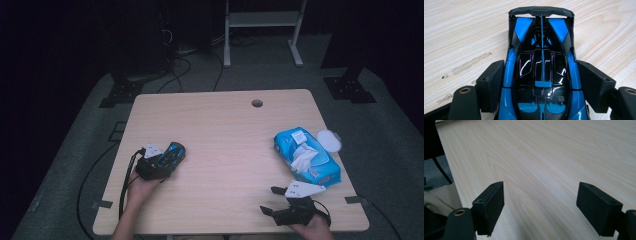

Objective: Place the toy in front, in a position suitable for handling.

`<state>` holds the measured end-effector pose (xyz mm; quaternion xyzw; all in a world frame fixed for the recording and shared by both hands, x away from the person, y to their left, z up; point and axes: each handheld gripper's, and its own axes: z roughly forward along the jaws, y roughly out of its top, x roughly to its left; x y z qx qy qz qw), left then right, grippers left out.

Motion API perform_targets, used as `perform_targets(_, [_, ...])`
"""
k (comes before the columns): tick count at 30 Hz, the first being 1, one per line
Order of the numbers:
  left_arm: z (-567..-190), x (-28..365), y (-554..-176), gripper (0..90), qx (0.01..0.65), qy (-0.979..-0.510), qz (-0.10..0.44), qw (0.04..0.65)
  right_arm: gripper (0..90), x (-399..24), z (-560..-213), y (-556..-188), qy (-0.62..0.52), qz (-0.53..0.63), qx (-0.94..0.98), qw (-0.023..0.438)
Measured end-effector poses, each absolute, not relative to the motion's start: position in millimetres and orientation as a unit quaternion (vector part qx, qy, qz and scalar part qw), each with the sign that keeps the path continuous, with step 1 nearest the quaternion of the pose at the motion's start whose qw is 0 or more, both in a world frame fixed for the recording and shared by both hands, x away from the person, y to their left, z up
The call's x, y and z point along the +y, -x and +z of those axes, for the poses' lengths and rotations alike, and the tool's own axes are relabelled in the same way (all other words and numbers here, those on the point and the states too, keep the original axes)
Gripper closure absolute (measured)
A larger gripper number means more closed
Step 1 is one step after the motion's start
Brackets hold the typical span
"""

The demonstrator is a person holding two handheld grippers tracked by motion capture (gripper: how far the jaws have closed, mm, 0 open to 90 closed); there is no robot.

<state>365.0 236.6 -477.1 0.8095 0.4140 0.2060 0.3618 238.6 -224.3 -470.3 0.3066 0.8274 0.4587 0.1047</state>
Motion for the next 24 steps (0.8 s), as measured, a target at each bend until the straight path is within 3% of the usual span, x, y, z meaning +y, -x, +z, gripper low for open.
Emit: perform_targets(24, [-467.0,234.1,-360.5,26.4,0.396,-0.817,0.205,0.366,21.6,-224.5,-469.7,-238.1,-0.305,0.461,0.827,0.104])
